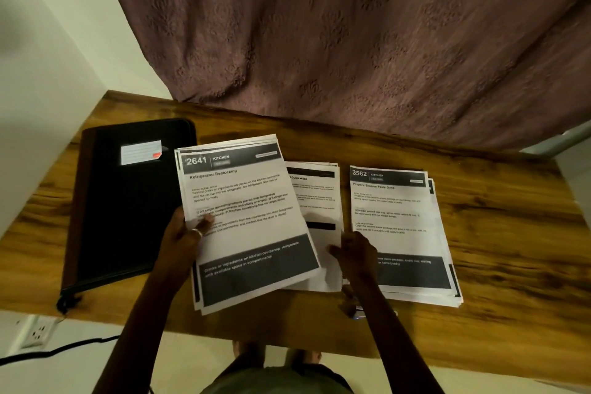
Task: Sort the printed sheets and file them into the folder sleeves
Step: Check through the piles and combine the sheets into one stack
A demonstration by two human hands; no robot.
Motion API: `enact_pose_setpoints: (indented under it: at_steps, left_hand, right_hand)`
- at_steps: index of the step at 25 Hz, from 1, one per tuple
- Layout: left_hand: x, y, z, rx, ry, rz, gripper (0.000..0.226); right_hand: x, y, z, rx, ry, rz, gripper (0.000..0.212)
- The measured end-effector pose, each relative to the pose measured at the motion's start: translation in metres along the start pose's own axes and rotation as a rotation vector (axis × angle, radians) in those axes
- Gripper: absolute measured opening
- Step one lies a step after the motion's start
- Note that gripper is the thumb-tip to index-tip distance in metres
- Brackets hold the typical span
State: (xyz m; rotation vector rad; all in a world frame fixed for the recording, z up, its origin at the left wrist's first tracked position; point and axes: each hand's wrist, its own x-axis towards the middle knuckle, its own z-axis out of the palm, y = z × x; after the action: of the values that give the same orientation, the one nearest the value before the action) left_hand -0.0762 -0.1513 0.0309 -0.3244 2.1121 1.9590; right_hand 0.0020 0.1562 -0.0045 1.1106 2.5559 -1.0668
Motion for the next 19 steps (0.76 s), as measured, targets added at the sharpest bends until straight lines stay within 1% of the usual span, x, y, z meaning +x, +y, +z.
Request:
enact_pose_setpoints:
  at_steps: [2, 4, 7, 8, 9, 11, 14, 16, 17, 19]
  left_hand:
    - [0.0, 0.0, 0.0, -0.013, -0.001, -0.014, 0.034]
    - [-0.001, 0.002, 0.0, -0.038, -0.016, -0.022, 0.035]
    - [-0.002, 0.006, 0.002, -0.091, -0.055, -0.033, 0.035]
    - [-0.003, 0.008, 0.003, -0.104, -0.067, -0.035, 0.034]
    - [-0.004, 0.01, 0.006, -0.116, -0.079, -0.036, 0.034]
    - [-0.006, 0.015, 0.014, -0.142, -0.105, -0.038, 0.036]
    - [-0.007, 0.02, 0.025, -0.159, -0.138, -0.038, 0.042]
    - [-0.007, 0.022, 0.033, -0.149, -0.148, -0.056, 0.042]
    - [-0.007, 0.021, 0.037, -0.133, -0.136, -0.065, 0.039]
    - [-0.006, 0.018, 0.045, -0.073, -0.082, -0.071, 0.034]
  right_hand:
    - [0.002, -0.001, -0.006, 0.029, 0.005, 0.027, 0.036]
    - [0.0, -0.003, -0.015, 0.01, 0.066, 0.026, 0.029]
    - [-0.007, -0.007, -0.029, 0.011, 0.227, -0.081, 0.021]
    - [-0.008, -0.008, -0.033, 0.043, 0.242, -0.134, 0.02]
    - [-0.009, -0.009, -0.037, 0.087, 0.214, -0.173, 0.02]
    - [-0.011, -0.01, -0.04, 0.236, 0.099, -0.172, 0.019]
    - [-0.017, -0.013, -0.039, 0.528, -0.014, -0.162, 0.014]
    - [-0.026, -0.018, -0.04, 0.726, -0.089, -0.186, 0.011]
    - [-0.031, -0.022, -0.042, 0.801, -0.132, -0.188, 0.014]
    - [-0.039, -0.028, -0.046, 0.94, -0.209, -0.138, 0.03]
